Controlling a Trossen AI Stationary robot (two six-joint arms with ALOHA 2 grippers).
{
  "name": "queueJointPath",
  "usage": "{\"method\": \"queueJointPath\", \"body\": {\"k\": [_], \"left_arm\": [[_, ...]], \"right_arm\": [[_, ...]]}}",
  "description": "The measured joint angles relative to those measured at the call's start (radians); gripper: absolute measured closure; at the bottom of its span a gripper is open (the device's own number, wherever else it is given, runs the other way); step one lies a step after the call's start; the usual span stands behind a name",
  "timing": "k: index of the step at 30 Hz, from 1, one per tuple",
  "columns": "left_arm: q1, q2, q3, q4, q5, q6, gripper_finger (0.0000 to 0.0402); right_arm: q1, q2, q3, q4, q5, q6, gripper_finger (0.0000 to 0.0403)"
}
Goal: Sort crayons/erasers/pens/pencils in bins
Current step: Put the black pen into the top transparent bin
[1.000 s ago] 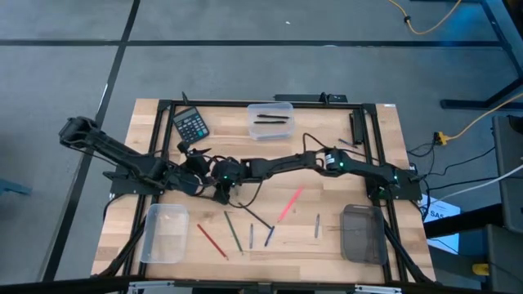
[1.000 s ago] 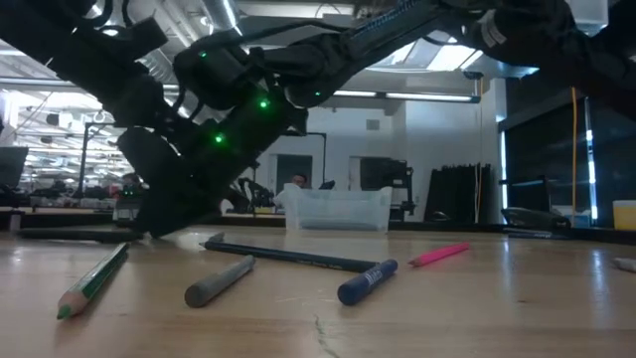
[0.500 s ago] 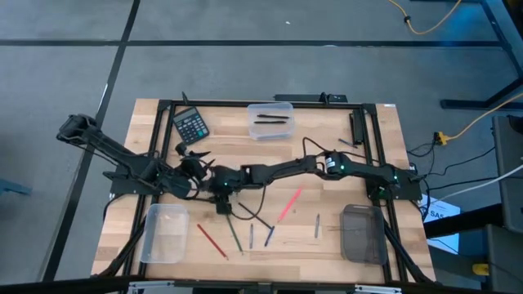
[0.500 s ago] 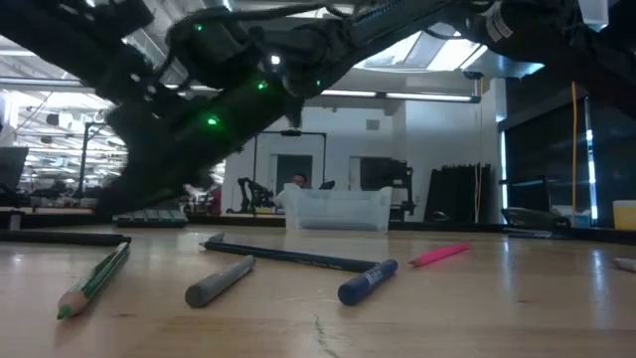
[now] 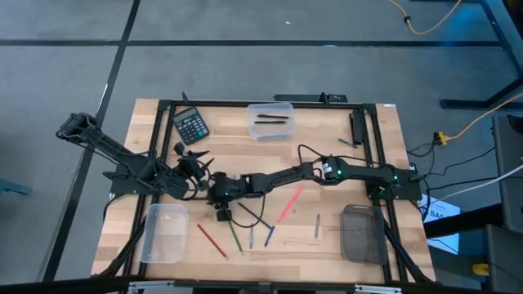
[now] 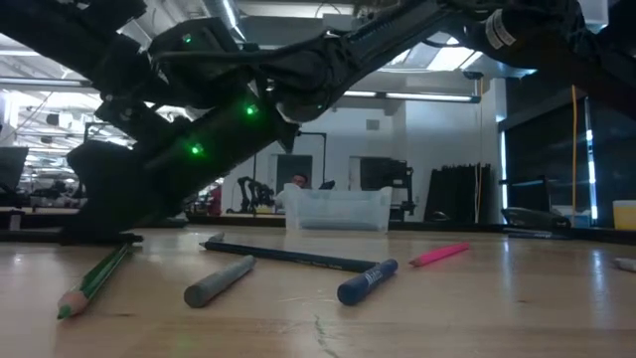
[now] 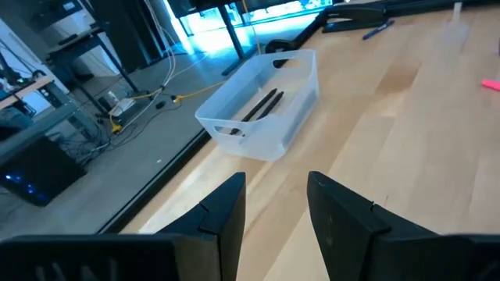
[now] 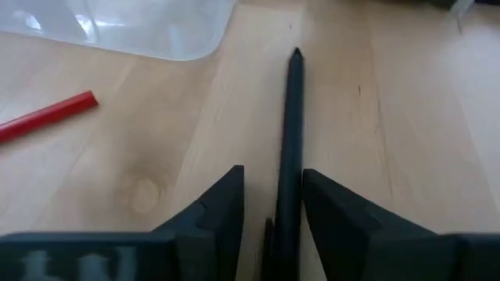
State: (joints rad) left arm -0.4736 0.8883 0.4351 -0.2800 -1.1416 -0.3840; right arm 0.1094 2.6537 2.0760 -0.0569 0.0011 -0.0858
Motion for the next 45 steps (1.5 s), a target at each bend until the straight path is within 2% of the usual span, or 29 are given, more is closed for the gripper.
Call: {"method": "queueJointPath", "body": {"k": [5, 14, 23, 28, 33, 35, 37, 41, 45], "left_arm": [[0.0, 0.0, 0.0, 0.0, 0.002, -0.003, 0.0269], [0.0, 0.0, 0.0, 0.0, 0.007, -0.007, 0.0269], [0.0, 0.0, 0.0, -0.044, 0.025, -0.019, 0.0269], [-0.001, 0.0, 0.0, -0.065, 0.027, -0.051, 0.0269], [-0.001, 0.0, 0.0, -0.077, 0.029, -0.061, 0.0269], [-0.001, 0.0, 0.0, -0.077, 0.029, -0.061, 0.0269], [-0.001, 0.0, 0.0, -0.076, 0.029, -0.061, 0.0269], [-0.001, 0.0, 0.0, -0.076, 0.029, -0.06, 0.0269], [-0.001, 0.0, 0.0, -0.072, 0.029, -0.061, 0.0269]], "right_arm": [[-0.01, -0.011, 0.033, -0.151, 0.021, -0.011, 0.0285], [-0.051, -0.008, 0.175, -0.425, -0.053, -0.041, 0.0373], [-0.109, -0.007, 0.281, -0.724, -0.085, -0.116, 0.0369], [-0.153, -0.051, 0.266, -0.85, -0.077, -0.133, 0.0396], [-0.196, -0.108, 0.264, -0.938, -0.041, -0.132, 0.0392], [-0.213, -0.126, 0.266, -0.945, -0.047, -0.125, 0.0389], [-0.231, -0.127, 0.265, -0.932, -0.099, -0.086, 0.0385], [-0.247, -0.117, 0.191, -0.737, -0.217, -0.036, 0.0372], [-0.245, -0.117, 0.074, -0.595, -0.237, -0.002, 0.0343]]}}
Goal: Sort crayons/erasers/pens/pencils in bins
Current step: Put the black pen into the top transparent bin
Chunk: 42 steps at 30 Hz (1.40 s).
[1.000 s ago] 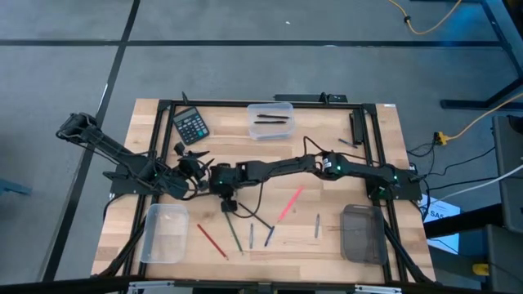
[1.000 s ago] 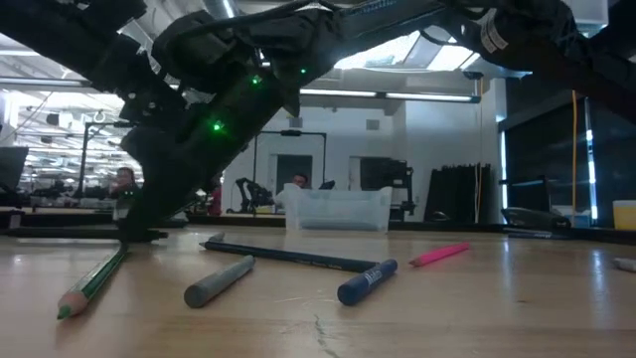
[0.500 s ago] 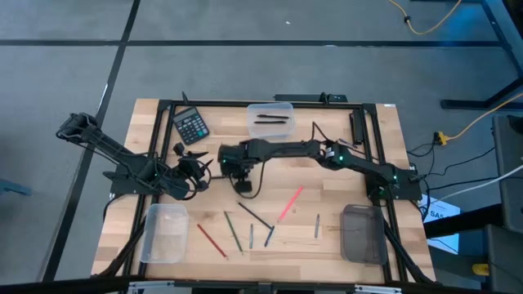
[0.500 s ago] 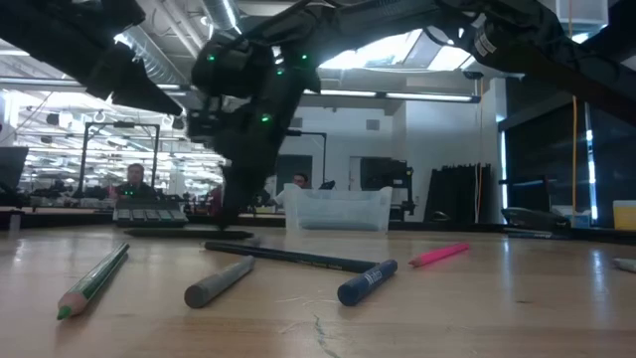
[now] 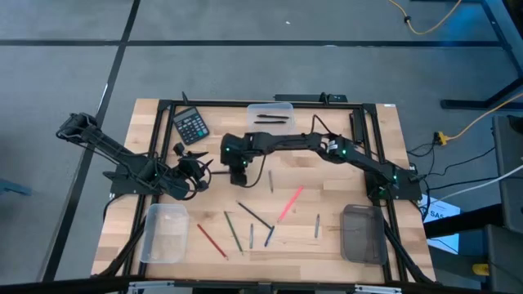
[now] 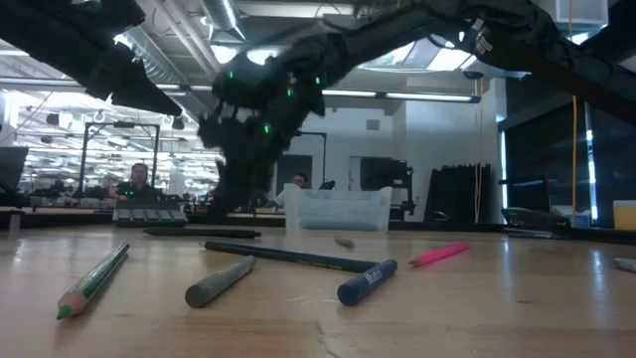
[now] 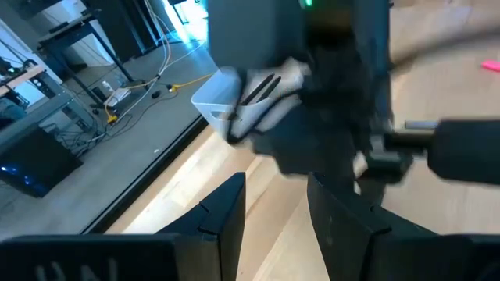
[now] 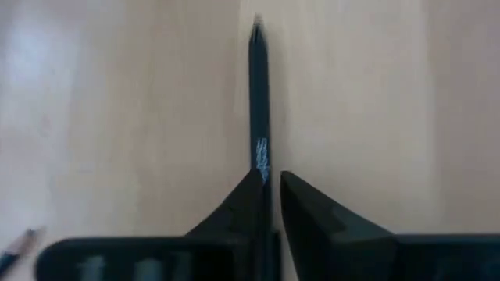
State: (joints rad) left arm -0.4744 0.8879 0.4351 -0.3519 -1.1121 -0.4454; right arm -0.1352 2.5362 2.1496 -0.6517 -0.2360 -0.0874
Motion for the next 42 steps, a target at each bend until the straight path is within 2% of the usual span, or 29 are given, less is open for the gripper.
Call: {"method": "queueJointPath", "body": {"k": [6, 11, 17, 22, 29, 35, 38, 42], "left_arm": [[0.001, 0.0, 0.0, 0.001, 0.002, 0.002, 0.0269], [0.001, 0.0, 0.0, 0.001, 0.003, 0.007, 0.0269], [0.001, 0.002, 0.0, 0.002, 0.003, 0.007, 0.0269], [0.001, 0.002, 0.0, 0.0, 0.006, 0.01, 0.0269], [0.001, 0.002, 0.0, -0.006, 0.022, 0.009, 0.0269], [0.001, 0.002, 0.0, -0.003, 0.024, 0.009, 0.0269], [0.001, 0.002, 0.0, -0.005, 0.025, 0.009, 0.0269], [0.001, 0.002, 0.0, -0.007, 0.025, 0.009, 0.0269]], "right_arm": [[0.016, -0.018, -0.178, 0.162, -0.024, 0.043, 0.0297], [0.019, -0.027, -0.244, 0.216, 0.042, 0.079, 0.0305], [0.016, -0.046, -0.202, 0.147, 0.058, 0.047, 0.0374], [0.015, -0.117, -0.193, 0.013, 0.086, 0.0, 0.0374], [-0.03, -0.278, -0.188, -0.12, 0.349, -0.122, 0.035], [-0.12, -0.384, -0.185, -0.198, 0.387, -0.21, 0.036], [-0.183, -0.385, -0.187, -0.264, 0.458, -0.208, 0.0359], [-0.257, -0.38, -0.21, -0.278, 0.454, -0.204, 0.0355]]}}
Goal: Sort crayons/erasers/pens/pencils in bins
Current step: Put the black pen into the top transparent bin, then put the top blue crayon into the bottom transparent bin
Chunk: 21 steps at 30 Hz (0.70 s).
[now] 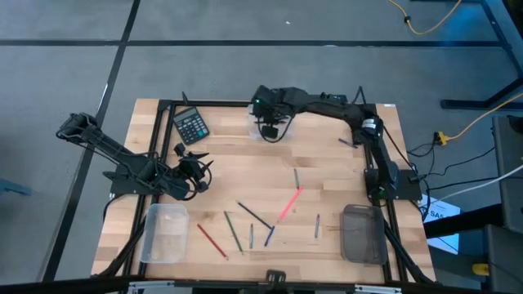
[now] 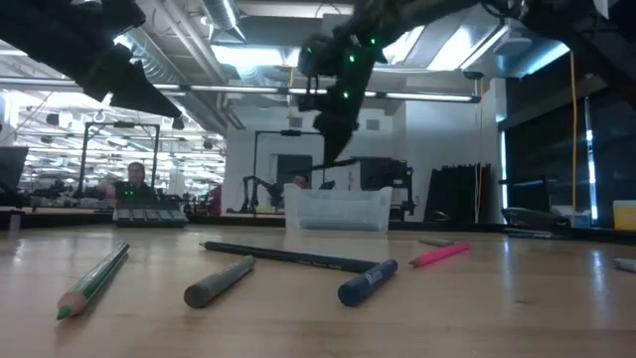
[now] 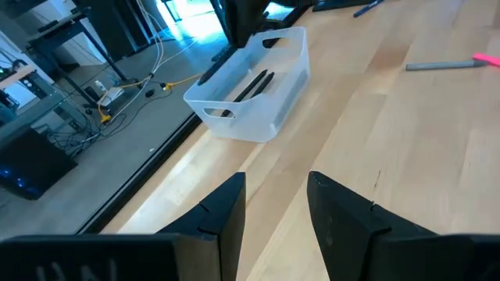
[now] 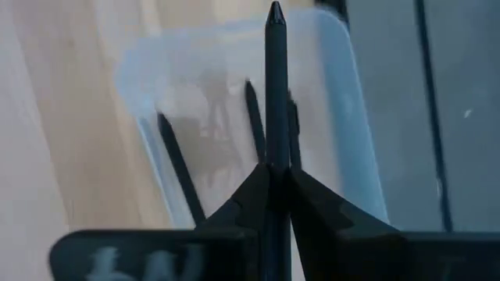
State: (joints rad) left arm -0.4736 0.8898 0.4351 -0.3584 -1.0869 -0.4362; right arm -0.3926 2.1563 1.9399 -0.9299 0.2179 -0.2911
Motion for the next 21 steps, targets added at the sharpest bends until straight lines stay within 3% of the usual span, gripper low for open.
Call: {"method": "queueJointPath", "body": {"k": [13, 21], "left_arm": [[0.0, 0.0, 0.0, 0.0, -0.01, -0.007, 0.0269], [0.0, 0.0, 0.0, 0.009, -0.022, -0.027, 0.0269]], "right_arm": [[-0.077, 0.003, -0.26, 0.136, -0.082, -0.053, 0.0338], [-0.081, 0.004, -0.239, 0.143, -0.08, -0.035, 0.0298]]}}
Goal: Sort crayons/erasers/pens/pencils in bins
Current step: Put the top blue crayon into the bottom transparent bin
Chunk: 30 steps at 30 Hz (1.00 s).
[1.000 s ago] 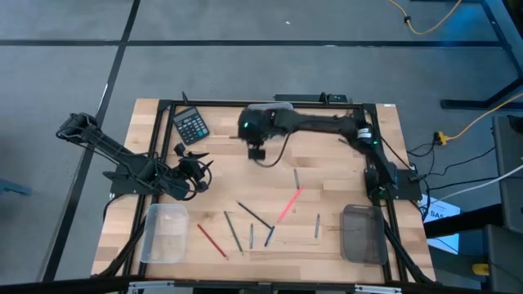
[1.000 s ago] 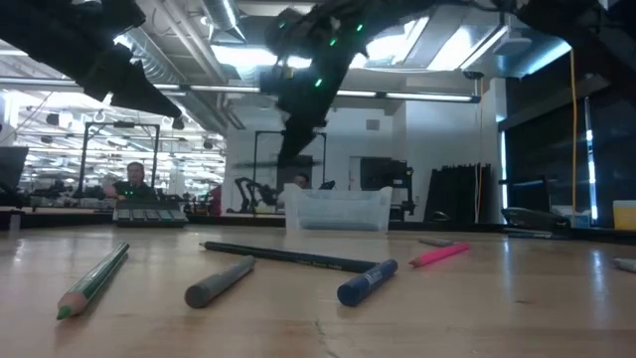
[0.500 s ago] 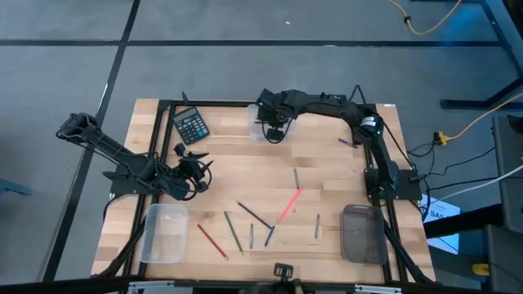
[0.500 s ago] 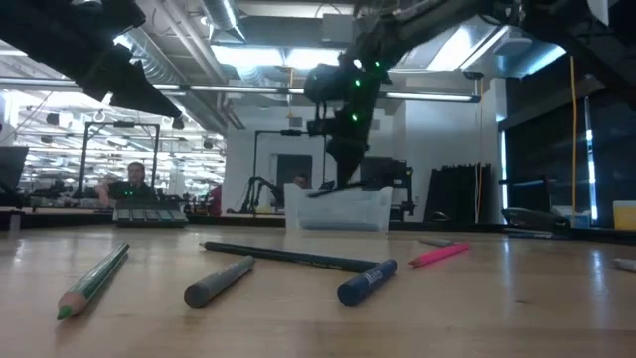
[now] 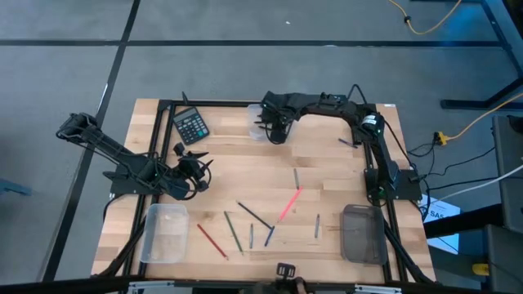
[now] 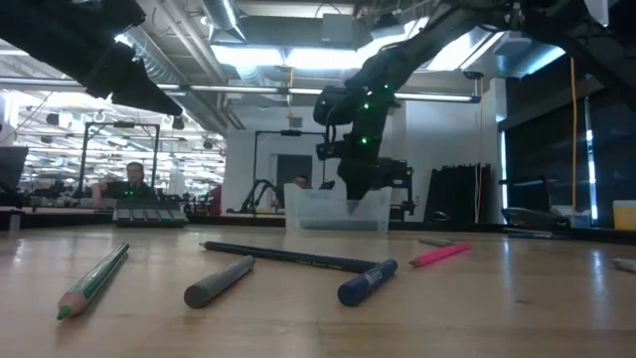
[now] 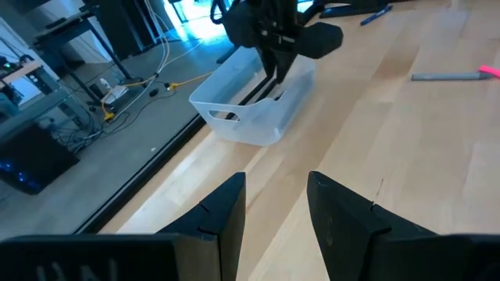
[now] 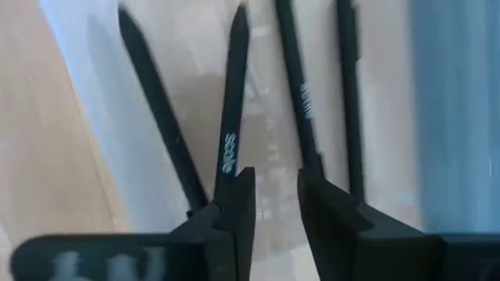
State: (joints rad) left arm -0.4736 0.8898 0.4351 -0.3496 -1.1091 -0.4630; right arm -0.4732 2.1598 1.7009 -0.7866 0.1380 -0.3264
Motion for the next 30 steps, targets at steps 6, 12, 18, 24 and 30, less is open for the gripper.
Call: {"method": "queueJointPath", "body": {"k": [6, 12, 18, 24, 30], "left_arm": [[0.014, 0.0, 0.0, -0.001, 0.006, -0.007, 0.0269], [0.035, 0.007, -0.015, 0.001, 0.159, -0.001, 0.0269], [0.037, 0.007, -0.089, 0.059, 0.232, -0.008, 0.0269], [0.037, 0.007, -0.118, 0.138, 0.264, -0.029, 0.0269], [0.049, 0.007, -0.118, 0.218, 0.259, 0.014, 0.0269]], "right_arm": [[0.032, -0.001, 0.143, -0.132, 0.06, 0.13, 0.0289], [0.061, -0.003, 0.25, -0.58, 0.093, 0.235, 0.0288], [0.066, -0.141, 0.132, -0.751, 0.125, 0.44, 0.0288], [0.073, -0.368, -0.192, -0.583, 0.129, 0.555, 0.0288], [0.035, -0.518, -0.411, -0.56, 0.187, 0.575, 0.0288]]}}
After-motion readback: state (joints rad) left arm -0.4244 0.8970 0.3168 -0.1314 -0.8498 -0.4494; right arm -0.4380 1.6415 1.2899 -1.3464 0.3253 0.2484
